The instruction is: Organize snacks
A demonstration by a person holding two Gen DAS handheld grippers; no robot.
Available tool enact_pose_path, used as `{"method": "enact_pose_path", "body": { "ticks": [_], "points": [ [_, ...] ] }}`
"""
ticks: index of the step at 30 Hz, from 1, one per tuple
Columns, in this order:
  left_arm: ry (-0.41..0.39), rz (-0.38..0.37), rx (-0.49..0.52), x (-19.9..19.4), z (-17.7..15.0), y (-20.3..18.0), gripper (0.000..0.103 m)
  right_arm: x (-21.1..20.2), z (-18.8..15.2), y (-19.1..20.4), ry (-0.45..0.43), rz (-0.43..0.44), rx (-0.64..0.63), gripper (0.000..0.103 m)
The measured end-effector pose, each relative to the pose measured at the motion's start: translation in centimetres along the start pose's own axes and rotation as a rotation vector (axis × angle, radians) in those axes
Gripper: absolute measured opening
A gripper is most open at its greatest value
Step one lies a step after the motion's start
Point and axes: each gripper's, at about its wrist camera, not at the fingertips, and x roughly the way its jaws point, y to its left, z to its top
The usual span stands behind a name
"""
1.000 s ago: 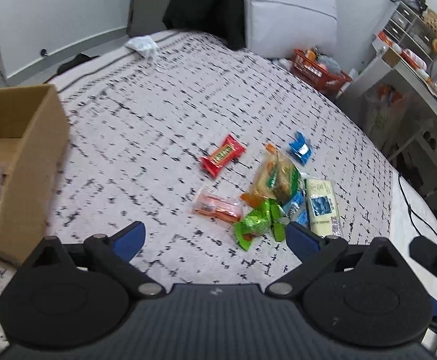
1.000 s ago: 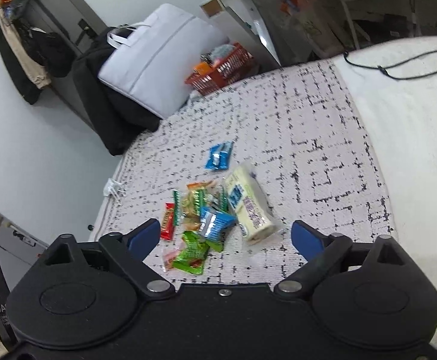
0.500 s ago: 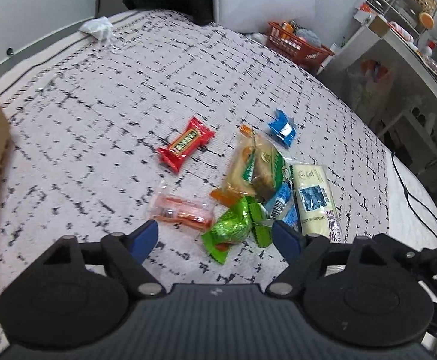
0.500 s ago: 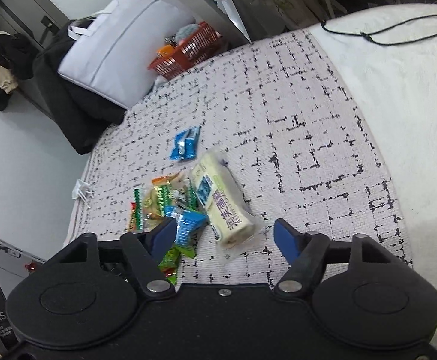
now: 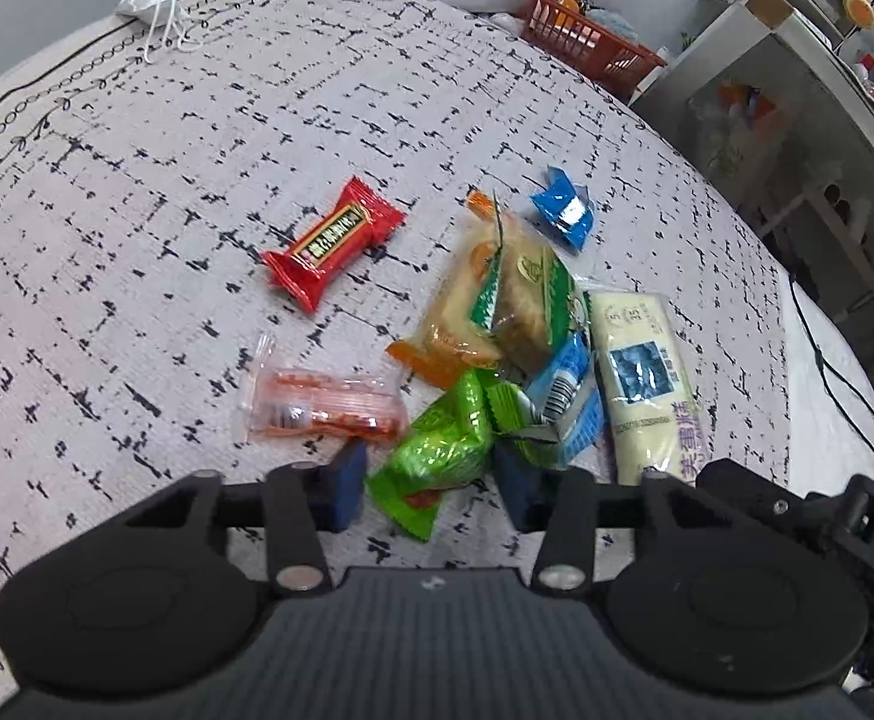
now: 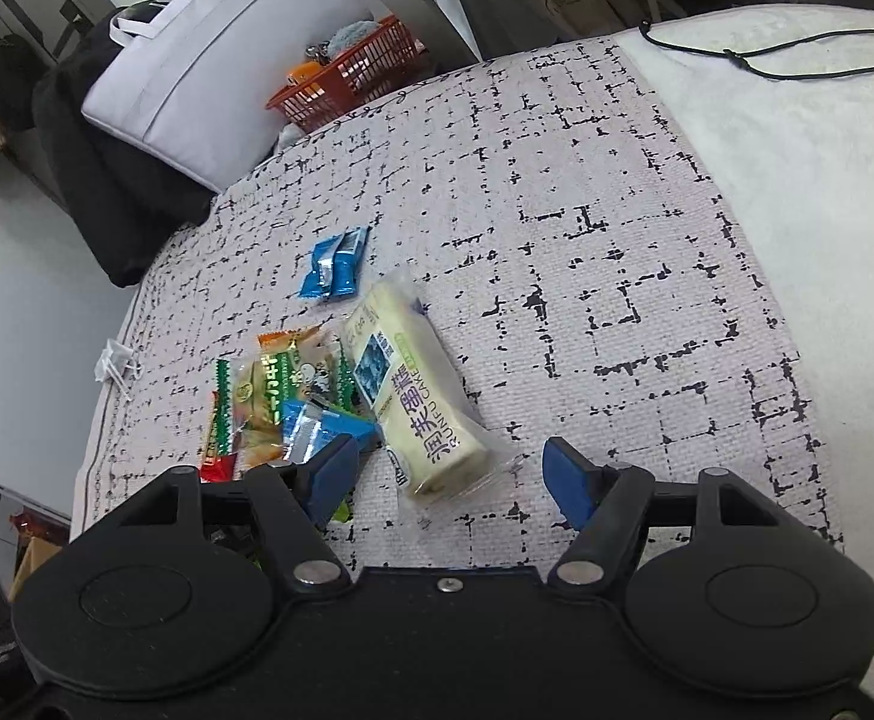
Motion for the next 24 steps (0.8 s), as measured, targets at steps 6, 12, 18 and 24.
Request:
{"method": "enact_pose_path", "body": {
  "ticks": [6, 12, 18, 24],
  "points": [
    [0.017, -0.022, -0.008, -0.3, 0.5, 0.7, 0.029, 0.9, 0.0, 0.5, -0.007, -0.019, -0.015, 0.066],
    [0.01, -0.031, -0.013, -1.6, 1.0, 1.5, 0.029, 1.5, -0.6, 0.7, 0.013, -0.03, -0.024, 0.046],
    [0.0, -0.023, -0.046, -3.1, 0.6, 2.7, 0.029, 0.4, -1.0, 2.2, 0.002, 0.016, -0.097, 0.02],
    [-0.019, -0.013, -0.066, -5.1, 0.2, 3.8, 0.029, -1.3, -0.9, 2.6, -0.027, 0.06, -0.089, 0.009]
  ]
}}
